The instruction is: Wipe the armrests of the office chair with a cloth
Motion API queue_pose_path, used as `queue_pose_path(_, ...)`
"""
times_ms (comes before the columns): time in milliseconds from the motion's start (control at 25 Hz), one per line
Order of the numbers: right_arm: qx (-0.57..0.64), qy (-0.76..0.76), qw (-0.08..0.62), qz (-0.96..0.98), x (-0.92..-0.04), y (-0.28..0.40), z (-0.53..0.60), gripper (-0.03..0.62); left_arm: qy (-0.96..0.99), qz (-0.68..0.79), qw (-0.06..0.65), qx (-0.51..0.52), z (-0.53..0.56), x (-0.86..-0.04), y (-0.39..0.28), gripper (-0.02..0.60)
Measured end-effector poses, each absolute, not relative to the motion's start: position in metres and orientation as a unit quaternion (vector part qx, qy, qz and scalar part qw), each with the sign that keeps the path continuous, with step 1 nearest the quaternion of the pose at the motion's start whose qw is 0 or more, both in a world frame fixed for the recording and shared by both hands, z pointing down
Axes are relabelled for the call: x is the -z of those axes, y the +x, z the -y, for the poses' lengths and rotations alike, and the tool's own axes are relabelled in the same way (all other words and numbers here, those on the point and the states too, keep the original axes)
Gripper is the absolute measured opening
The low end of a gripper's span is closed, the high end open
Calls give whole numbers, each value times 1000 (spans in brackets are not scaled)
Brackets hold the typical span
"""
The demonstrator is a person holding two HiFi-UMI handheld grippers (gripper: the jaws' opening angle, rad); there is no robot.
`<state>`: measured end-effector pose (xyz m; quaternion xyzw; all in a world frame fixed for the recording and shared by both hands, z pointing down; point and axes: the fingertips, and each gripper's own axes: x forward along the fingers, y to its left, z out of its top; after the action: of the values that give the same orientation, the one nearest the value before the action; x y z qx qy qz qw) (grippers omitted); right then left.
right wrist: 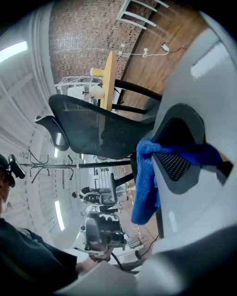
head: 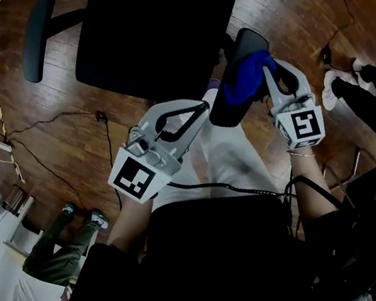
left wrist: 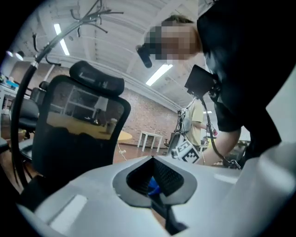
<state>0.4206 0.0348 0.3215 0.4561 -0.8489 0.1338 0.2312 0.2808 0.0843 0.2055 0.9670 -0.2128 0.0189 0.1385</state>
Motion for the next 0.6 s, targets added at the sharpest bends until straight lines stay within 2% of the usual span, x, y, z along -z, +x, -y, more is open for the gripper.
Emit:
queue_pose_path(80, -120, 450, 245, 851, -322, 422, -25, 43, 967, 193, 164, -38, -93, -227, 289, 6)
queue_pose_path(280, -131, 453, 235, 850, -326, 431, 5, 43, 966, 180, 176, -65, -106, -239, 293, 6)
queue_pose_path(600, -111, 445, 282, 842, -330, 435, 46, 43, 965, 192, 151, -92, -111, -258, 268, 6)
